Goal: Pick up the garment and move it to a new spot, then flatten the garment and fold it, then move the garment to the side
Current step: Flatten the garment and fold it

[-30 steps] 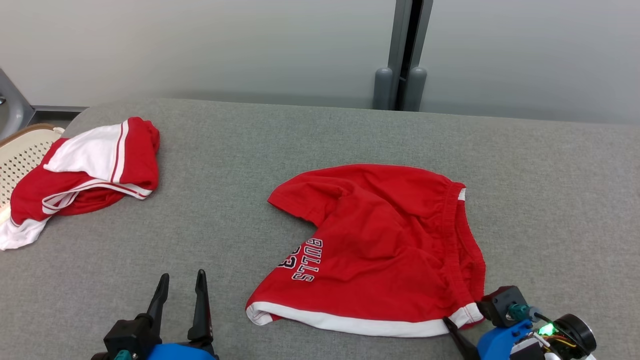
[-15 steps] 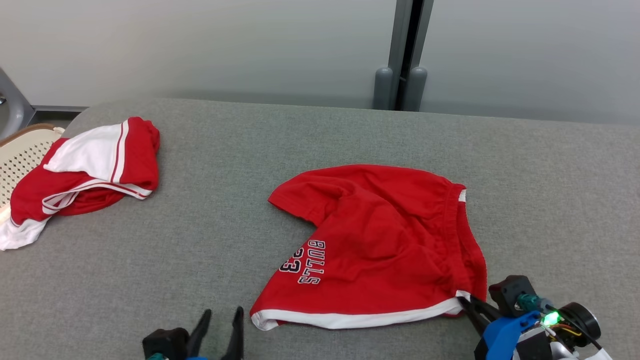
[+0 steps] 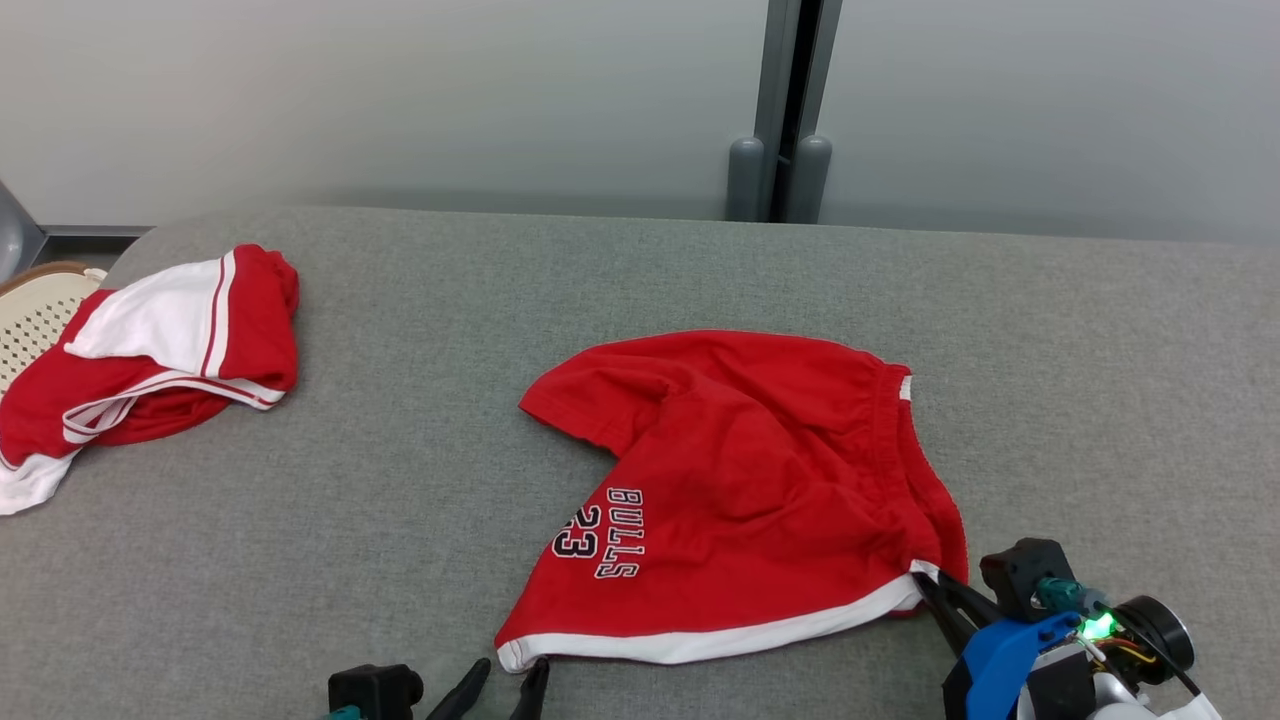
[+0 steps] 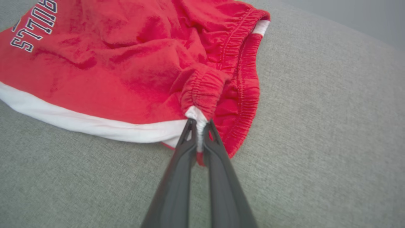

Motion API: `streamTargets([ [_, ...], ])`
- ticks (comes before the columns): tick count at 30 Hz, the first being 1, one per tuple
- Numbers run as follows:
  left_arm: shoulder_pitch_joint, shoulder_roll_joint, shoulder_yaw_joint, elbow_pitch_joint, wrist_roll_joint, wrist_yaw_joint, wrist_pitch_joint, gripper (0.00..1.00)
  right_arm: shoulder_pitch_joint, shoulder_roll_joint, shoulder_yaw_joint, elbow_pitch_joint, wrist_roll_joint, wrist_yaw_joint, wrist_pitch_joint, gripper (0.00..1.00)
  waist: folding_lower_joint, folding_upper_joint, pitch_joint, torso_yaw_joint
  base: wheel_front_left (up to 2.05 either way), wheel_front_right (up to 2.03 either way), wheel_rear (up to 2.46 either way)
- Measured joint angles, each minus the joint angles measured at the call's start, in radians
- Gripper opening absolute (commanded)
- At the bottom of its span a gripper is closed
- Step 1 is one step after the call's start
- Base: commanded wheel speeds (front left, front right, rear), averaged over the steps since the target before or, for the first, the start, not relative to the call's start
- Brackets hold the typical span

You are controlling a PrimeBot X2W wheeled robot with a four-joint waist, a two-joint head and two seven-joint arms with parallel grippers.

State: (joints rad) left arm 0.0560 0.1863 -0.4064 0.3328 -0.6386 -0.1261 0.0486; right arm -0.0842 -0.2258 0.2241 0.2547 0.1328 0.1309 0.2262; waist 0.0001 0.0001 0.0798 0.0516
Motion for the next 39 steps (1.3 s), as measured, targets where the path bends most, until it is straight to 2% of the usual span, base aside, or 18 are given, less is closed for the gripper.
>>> streamTargets([
  [10, -0.082, 0.001, -0.101, 0.045, -0.131, 0.0, -0.053, 0.98, -0.018, 0.012, 0.0, 0.03, 0.002, 0.0, -0.027, 0.0, 0.0, 0.0, 0.005, -0.019, 0.0, 0.0, 0.0],
  [11, -0.089, 0.001, -0.11, 0.044, -0.146, 0.0, -0.064, 0.8, -0.019, 0.013, -0.001, 0.031, 0.002, 0.0, -0.032, 0.0, 0.0, 0.0, 0.006, -0.021, 0.0, 0.0, 0.0],
  [12, -0.094, 0.002, -0.12, 0.042, -0.157, 0.0, -0.074, 0.5, -0.02, 0.014, -0.003, 0.032, 0.002, 0.0, -0.034, 0.0, 0.0, 0.0, 0.006, -0.023, 0.0, 0.0, 0.0],
  [13, -0.098, 0.006, -0.126, 0.04, -0.166, 0.0, -0.085, 0.4, -0.021, 0.014, -0.005, 0.033, 0.002, 0.0, -0.039, 0.0, 0.0, 0.0, 0.007, -0.024, 0.0, 0.0, 0.0],
  [15, -0.102, 0.026, -0.133, 0.037, -0.176, 0.0, -0.112, 0.11, -0.025, 0.015, -0.012, 0.037, 0.002, 0.0, -0.045, 0.0, 0.0, 0.0, 0.008, -0.027, 0.0, 0.0, 0.0],
  [16, -0.104, 0.036, -0.136, 0.038, -0.181, 0.0, -0.124, 0.0, -0.029, 0.016, -0.017, 0.037, 0.002, 0.0, -0.054, 0.0, -0.0001, 0.0, 0.009, -0.028, 0.0, 0.0, 0.0],
  [25, -0.149, 0.075, -0.164, 0.046, -0.168, 0.0, -0.229, 0.0, -0.037, 0.036, -0.063, 0.041, -0.009, 0.0, -0.101, 0.0, 0.0, 0.0, 0.007, -0.029, 0.0, 0.0, 0.0],
  [31, -0.198, 0.109, -0.158, 0.001, -0.113, 0.0, -0.281, 0.0, -0.063, 0.056, -0.091, 0.003, -0.01, 0.0, -0.158, 0.0, 0.0, 0.0, -0.005, -0.032, 0.0, 0.0, 0.0],
  [39, -0.302, 0.227, -0.105, -0.189, -0.002, 0.019, -0.296, 0.0, -0.126, 0.055, -0.152, -0.172, -0.034, 0.0, -0.211, 0.0, 0.0, 0.0, -0.04, -0.046, 0.0, 0.0, 0.0],
])
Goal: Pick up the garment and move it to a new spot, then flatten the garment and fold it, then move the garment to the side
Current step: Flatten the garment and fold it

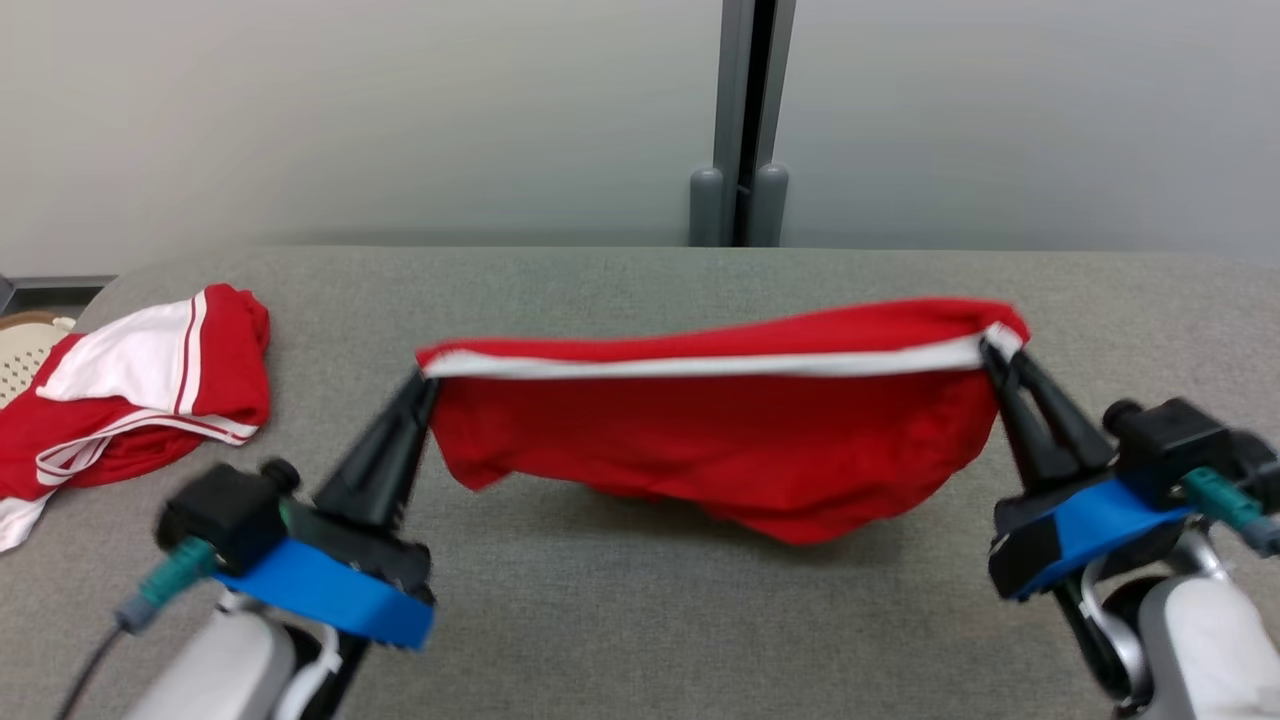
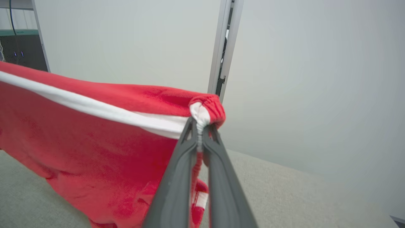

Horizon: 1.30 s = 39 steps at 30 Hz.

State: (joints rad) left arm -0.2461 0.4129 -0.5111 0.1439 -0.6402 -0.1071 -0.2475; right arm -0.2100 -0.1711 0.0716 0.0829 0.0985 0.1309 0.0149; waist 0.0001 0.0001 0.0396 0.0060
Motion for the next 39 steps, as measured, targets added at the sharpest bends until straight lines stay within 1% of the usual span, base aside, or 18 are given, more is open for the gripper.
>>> streamTargets([
  [5, -0.102, 0.105, 0.052, -0.184, 0.057, 0.029, 0.06, 0.0, -0.049, -0.01, -0.03, -0.165, -0.017, 0.0, 0.008, 0.0, 0.0, 0.0, -0.021, -0.016, 0.0, 0.0, 0.0],
  [7, -0.153, 0.148, 0.07, -0.258, 0.078, 0.037, 0.101, 0.0, -0.066, -0.015, -0.038, -0.227, -0.024, 0.0, 0.021, 0.0, -0.0001, 0.0, -0.026, -0.023, 0.0, 0.0, 0.0],
  [8, -0.201, 0.179, 0.087, -0.328, 0.084, 0.041, 0.146, 0.0, -0.084, -0.017, -0.042, -0.283, -0.025, 0.0, 0.04, 0.0, -0.0003, 0.0, -0.024, -0.03, 0.0, 0.0, 0.0],
  [12, -0.29, 0.213, 0.107, -0.42, 0.085, 0.045, 0.236, 0.0, -0.117, -0.016, -0.044, -0.36, -0.014, 0.0, 0.089, 0.0, -0.0003, 0.0, -0.004, -0.039, 0.0, 0.0, 0.0],
  [16, -0.364, 0.218, 0.106, -0.417, 0.063, 0.035, 0.293, 0.0, -0.159, -0.013, -0.038, -0.352, 0.011, 0.0, 0.127, 0.0, -0.0003, 0.0, 0.043, -0.054, 0.0, 0.0, 0.0],
  [20, -0.445, 0.211, 0.091, -0.333, 0.045, 0.016, 0.32, 0.0, -0.258, 0.003, -0.014, -0.243, 0.027, 0.0, 0.138, 0.0, -0.0001, 0.0, 0.115, -0.071, 0.0, 0.0, 0.0],
  [24, -0.565, 0.195, 0.084, -0.212, 0.047, 0.001, 0.319, 0.0, -0.429, 0.026, 0.019, -0.085, 0.026, 0.0, 0.105, 0.0, 0.0001, 0.0, 0.193, -0.083, 0.0, 0.0, 0.0],
  [29, -0.761, 0.156, 0.085, -0.047, 0.068, -0.008, 0.282, 0.0, -0.683, 0.059, 0.016, 0.12, -0.032, 0.0, 0.034, 0.0, 0.0003, 0.0, 0.287, -0.087, 0.0, 0.0, 0.0],
  [32, -0.854, 0.135, 0.074, 0.043, 0.093, -0.01, 0.249, 0.0, -0.794, 0.08, 0.01, 0.233, -0.08, 0.0, -0.01, 0.0, 0.0002, 0.0, 0.336, -0.081, 0.0, 0.0, 0.0],
  [35, -0.897, 0.1, 0.042, 0.122, 0.109, -0.016, 0.21, 0.0, -0.849, 0.092, -0.001, 0.346, -0.118, 0.0, -0.045, 0.0, 0.0002, 0.0, 0.382, -0.071, 0.0, 0.0, 0.0],
  [39, -0.88, 0.056, -0.013, 0.222, 0.114, -0.017, 0.151, 0.0, -0.846, 0.106, -0.004, 0.488, -0.142, 0.0, -0.11, 0.0, 0.0003, 0.0, 0.429, -0.049, 0.0, 0.0, 0.0],
])
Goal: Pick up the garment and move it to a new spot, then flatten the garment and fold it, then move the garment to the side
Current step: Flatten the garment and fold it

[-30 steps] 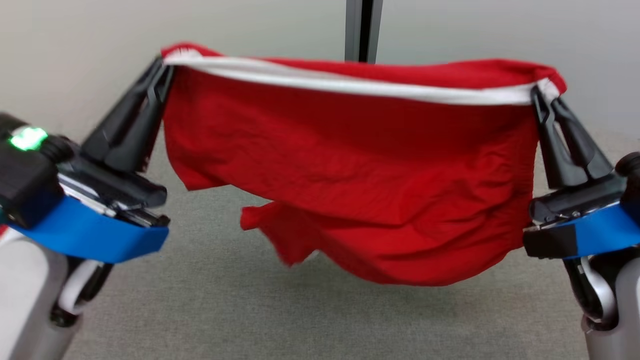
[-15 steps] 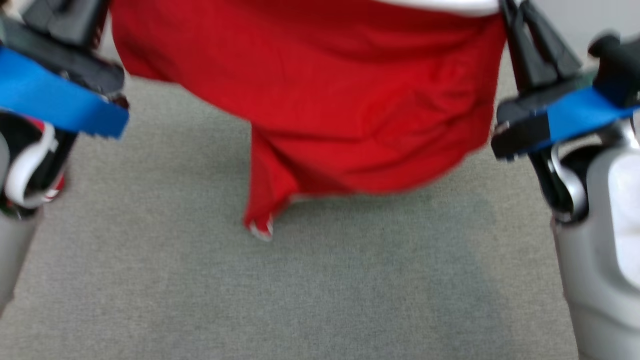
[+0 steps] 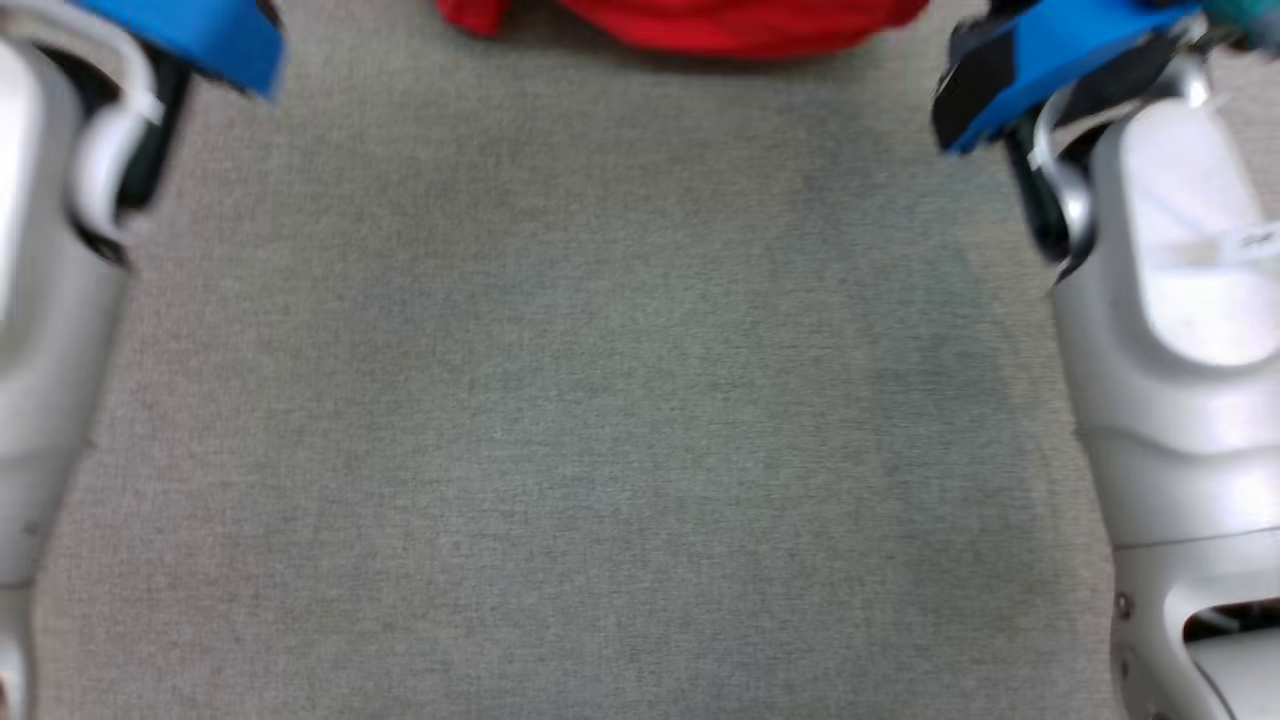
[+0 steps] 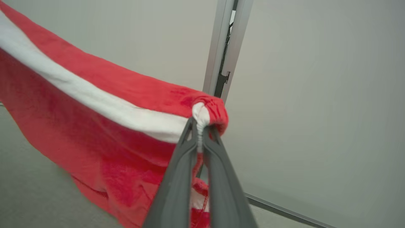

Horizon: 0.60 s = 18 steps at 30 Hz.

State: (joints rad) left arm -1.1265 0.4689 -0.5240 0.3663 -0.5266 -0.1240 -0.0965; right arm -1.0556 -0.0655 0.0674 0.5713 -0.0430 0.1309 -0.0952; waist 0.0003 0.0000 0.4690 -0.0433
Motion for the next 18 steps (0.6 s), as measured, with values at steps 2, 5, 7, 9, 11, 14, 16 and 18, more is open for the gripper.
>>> streamTargets([
  [2, 0.029, -0.013, -0.039, 0.04, 0.007, 0.0, -0.028, 0.0, 0.02, 0.004, 0.012, 0.059, -0.01, 0.0, -0.036, 0.0, 0.0, 0.0, 0.017, 0.01, 0.0, 0.0, 0.0],
  [5, 0.085, -0.033, -0.095, 0.072, 0.009, -0.002, -0.073, 0.0, 0.072, 0.009, 0.026, 0.121, -0.014, 0.0, -0.089, 0.0, 0.0, 0.0, 0.032, 0.017, 0.0, 0.0, 0.0],
  [7, 0.12, -0.037, -0.117, 0.073, 0.006, -0.002, -0.105, 0.0, 0.098, 0.009, 0.032, 0.134, -0.002, 0.0, -0.12, 0.0, 0.0, 0.0, 0.034, 0.015, 0.0, 0.0, 0.0],
  [9, 0.159, -0.032, -0.121, 0.063, -0.002, -0.005, -0.132, 0.0, 0.126, 0.01, 0.043, 0.133, 0.006, 0.0, -0.142, 0.0, -0.0001, 0.0, 0.031, 0.01, 0.0, 0.0, 0.0],
  [11, 0.215, -0.028, -0.11, 0.035, -0.012, -0.003, -0.15, 0.0, 0.172, 0.011, 0.048, 0.117, 0.021, 0.0, -0.155, 0.0, -0.0001, 0.0, 0.021, 0.007, 0.0, 0.0, 0.0],
  [14, 0.316, -0.015, -0.085, -0.03, -0.011, 0.023, -0.162, 0.0, 0.255, 0.012, 0.051, 0.061, 0.042, 0.0, -0.163, 0.0, -0.0002, 0.0, -0.002, 0.007, 0.0, 0.0, 0.0],
  [16, 0.399, -0.006, -0.067, -0.082, -0.01, 0.04, -0.165, 0.0, 0.323, 0.012, 0.051, 0.015, 0.062, 0.0, -0.165, 0.0, -0.0004, 0.0, -0.023, 0.009, 0.0, 0.0, 0.0],
  [18, 0.479, 0.002, -0.044, -0.149, 0.005, 0.061, -0.165, 0.0, 0.395, 0.013, 0.053, -0.046, 0.065, 0.0, -0.166, 0.0, -0.0004, 0.0, -0.046, 0.012, 0.0, 0.0, 0.0],
])
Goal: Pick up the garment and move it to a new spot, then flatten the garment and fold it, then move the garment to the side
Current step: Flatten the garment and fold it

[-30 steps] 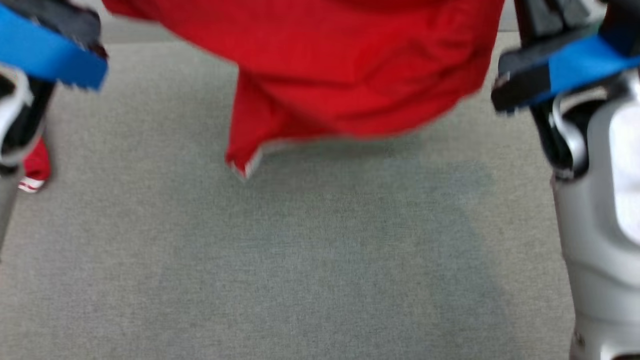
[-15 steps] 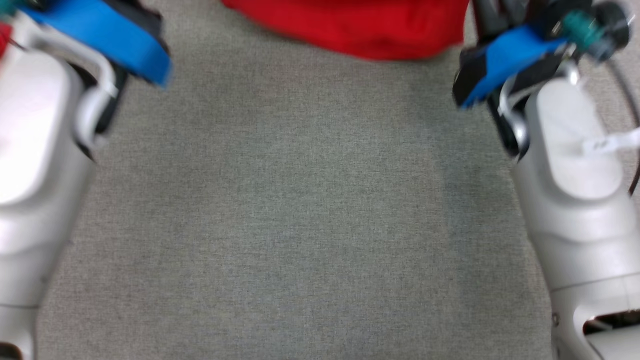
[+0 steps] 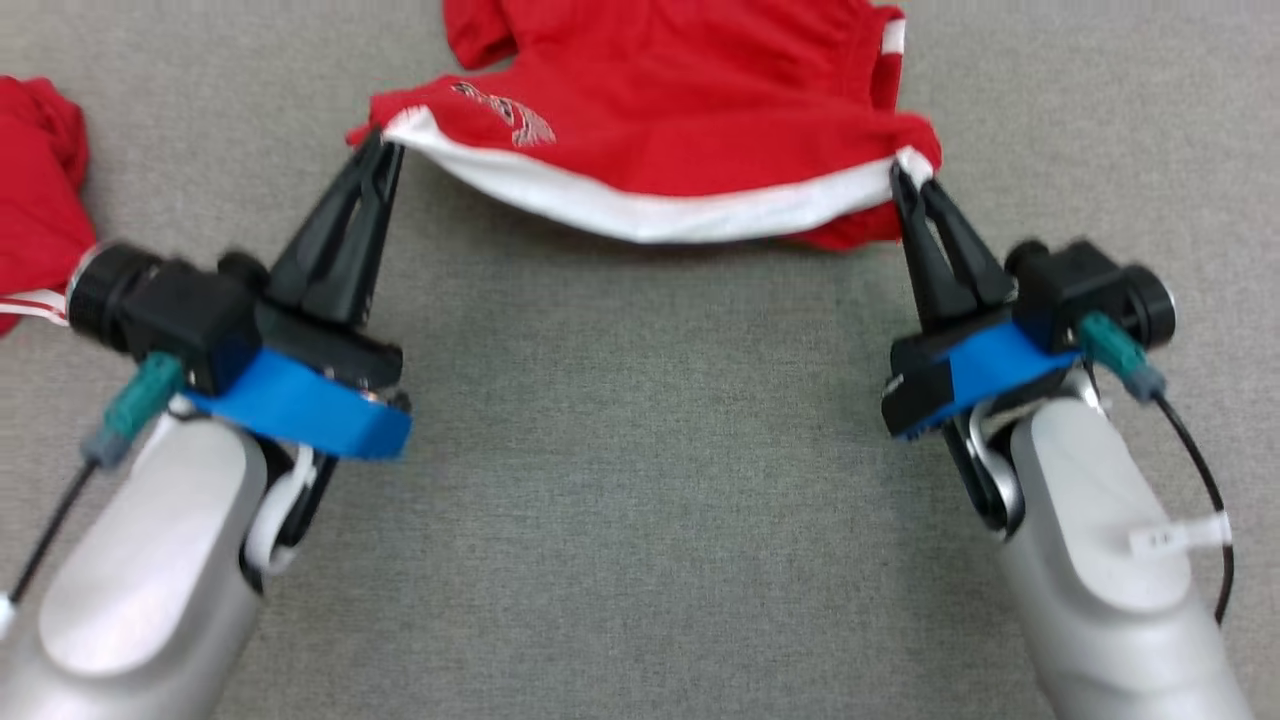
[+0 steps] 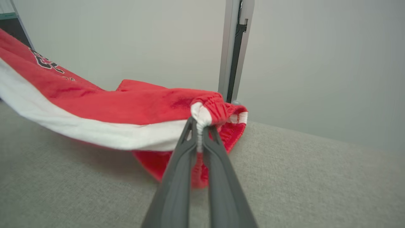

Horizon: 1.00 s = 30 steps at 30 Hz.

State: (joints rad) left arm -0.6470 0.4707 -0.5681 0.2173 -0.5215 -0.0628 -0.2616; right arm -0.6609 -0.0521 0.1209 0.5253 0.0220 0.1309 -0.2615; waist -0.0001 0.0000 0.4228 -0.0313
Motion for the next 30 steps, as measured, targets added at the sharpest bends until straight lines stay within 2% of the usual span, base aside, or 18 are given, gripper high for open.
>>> streamTargets([
  [10, 0.363, 0.013, 0.08, -0.271, 0.05, 0.092, -0.001, 0.0, 0.336, 0.001, 0.007, -0.264, 0.02, 0.0, 0.002, 0.0, -0.0002, 0.0, -0.147, 0.013, 0.0, 0.0, 0.0],
  [15, 0.514, 0.066, 0.091, -0.406, 0.072, 0.153, 0.01, 0.0, 0.492, 0.001, 0.017, -0.409, 0.045, 0.0, 0.052, 0.0, -0.0003, 0.0, -0.214, 0.001, 0.0, 0.0, 0.0],
  [22, 0.664, 0.166, 0.105, -0.616, 0.102, 0.239, 0.117, 0.0, 0.683, 0.001, -0.002, -0.641, 0.052, 0.0, 0.167, 0.0, -0.0003, 0.0, -0.25, -0.03, 0.0, 0.0, 0.0],
  [27, 0.682, 0.182, 0.097, -0.621, 0.074, 0.233, 0.174, 0.0, 0.708, -0.001, 0.003, -0.65, 0.038, 0.0, 0.231, 0.0, 0.0, 0.0, -0.226, -0.041, 0.0, 0.0, 0.0],
  [30, 0.647, 0.164, 0.088, -0.565, 0.041, 0.201, 0.185, 0.0, 0.684, 0.0, 0.015, -0.606, 0.052, 0.0, 0.239, 0.0, 0.0, 0.0, -0.206, -0.046, 0.0, 0.0, 0.0],
])
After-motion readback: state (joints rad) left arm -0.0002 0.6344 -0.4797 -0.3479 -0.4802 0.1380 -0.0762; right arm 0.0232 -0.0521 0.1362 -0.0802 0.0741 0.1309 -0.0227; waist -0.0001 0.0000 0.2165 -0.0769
